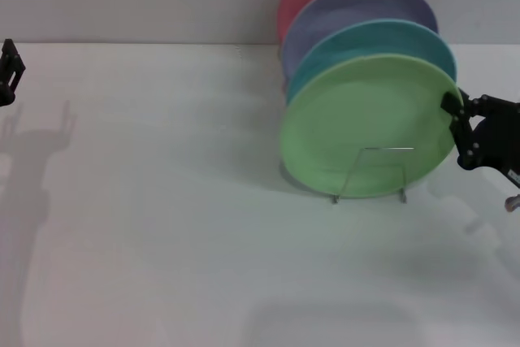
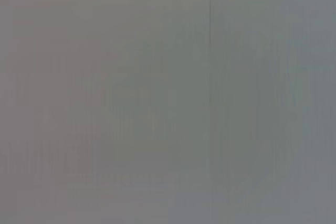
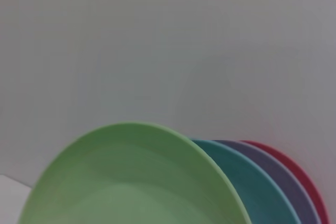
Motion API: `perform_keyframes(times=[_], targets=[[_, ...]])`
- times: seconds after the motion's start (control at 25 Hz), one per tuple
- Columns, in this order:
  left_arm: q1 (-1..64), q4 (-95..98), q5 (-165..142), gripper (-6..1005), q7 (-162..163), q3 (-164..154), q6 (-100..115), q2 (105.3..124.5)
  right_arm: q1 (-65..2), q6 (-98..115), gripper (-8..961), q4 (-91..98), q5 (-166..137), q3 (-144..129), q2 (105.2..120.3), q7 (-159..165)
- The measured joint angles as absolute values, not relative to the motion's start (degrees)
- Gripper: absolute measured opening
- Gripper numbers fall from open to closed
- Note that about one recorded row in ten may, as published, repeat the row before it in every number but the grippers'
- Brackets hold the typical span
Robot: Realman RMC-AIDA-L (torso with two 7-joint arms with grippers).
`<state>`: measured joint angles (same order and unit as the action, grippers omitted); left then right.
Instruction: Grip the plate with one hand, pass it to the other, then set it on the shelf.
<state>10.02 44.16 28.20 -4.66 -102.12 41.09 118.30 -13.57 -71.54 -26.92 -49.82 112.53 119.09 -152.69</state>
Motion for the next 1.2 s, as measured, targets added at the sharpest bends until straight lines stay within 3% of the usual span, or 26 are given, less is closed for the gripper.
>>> perform_keyframes(times=[0.32, 0.88, 1.08, 1.2], targets=[[11.3, 42.7, 28.2, 768, -4.7, -101.9, 41.0, 118.3, -12.9, -74.8, 137, -26.8, -51.2, 111.8, 119.11, -153.5], [13.0, 41.1, 28.6, 768, -4.7, -101.7, 40.8, 118.3, -11.7, -76.8, 541, -27.0, -50.9, 114.3, 119.18, -153.6], [13.4, 40.9, 28.7, 768, -4.7, -101.7, 40.2, 118.3, -10.3, -84.3, 769, -26.6, -49.5, 117.3, 119.53, -153.6], [13.4, 40.9, 28.7, 768, -4.7, -101.7, 40.2, 118.3, -9.5, -91.6, 773, -23.9, -43.3, 120.1, 119.75, -153.8]])
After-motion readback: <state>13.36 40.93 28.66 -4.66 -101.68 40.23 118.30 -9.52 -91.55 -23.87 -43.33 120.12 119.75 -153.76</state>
